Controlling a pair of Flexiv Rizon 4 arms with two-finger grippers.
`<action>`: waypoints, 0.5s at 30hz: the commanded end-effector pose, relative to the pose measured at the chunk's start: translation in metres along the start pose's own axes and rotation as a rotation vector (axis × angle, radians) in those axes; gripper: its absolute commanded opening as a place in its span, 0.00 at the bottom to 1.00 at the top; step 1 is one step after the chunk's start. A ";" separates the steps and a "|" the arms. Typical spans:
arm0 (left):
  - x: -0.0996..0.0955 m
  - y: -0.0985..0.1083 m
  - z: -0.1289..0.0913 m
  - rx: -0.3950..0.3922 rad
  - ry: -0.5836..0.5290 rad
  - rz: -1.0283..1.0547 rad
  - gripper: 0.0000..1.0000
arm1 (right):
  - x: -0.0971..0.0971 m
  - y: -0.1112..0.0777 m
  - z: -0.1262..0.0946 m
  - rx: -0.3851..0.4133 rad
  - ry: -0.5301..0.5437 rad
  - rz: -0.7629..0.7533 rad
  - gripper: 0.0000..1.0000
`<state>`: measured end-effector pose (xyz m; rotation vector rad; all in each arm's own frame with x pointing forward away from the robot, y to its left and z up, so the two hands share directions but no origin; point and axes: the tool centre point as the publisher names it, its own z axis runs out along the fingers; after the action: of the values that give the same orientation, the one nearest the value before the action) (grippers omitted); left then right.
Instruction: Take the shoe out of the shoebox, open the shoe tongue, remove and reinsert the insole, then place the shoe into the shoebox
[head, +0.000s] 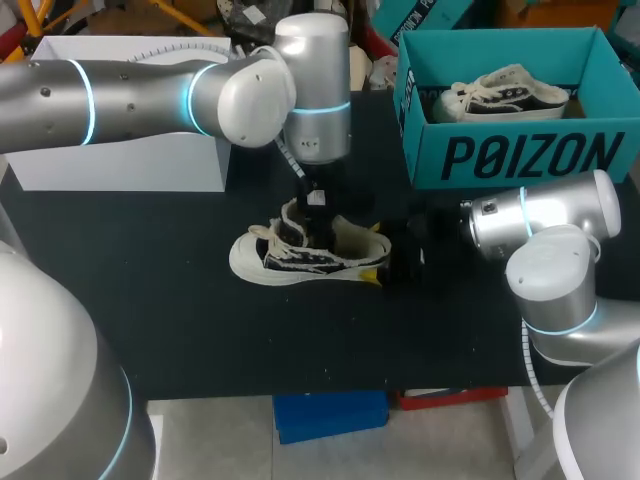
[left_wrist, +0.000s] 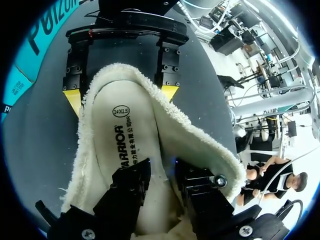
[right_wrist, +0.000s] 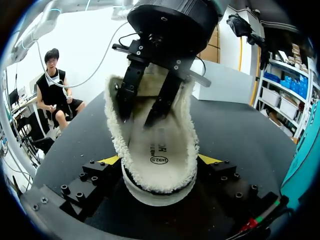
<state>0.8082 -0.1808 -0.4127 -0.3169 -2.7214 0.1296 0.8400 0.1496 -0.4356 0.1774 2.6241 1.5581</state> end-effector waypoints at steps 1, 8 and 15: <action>0.005 -0.001 0.008 -0.015 -0.037 0.000 0.35 | -0.001 0.002 0.000 0.001 -0.002 0.002 0.00; 0.001 0.005 0.012 -0.097 -0.194 -0.044 0.32 | -0.001 0.002 0.000 0.001 -0.002 0.002 0.00; -0.008 0.014 0.016 -0.143 -0.330 -0.070 0.35 | -0.001 0.002 0.000 0.001 -0.002 0.002 0.00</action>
<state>0.8200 -0.1752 -0.4184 -0.2527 -2.9873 -0.0489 0.8402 0.1499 -0.4355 0.1768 2.6233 1.5592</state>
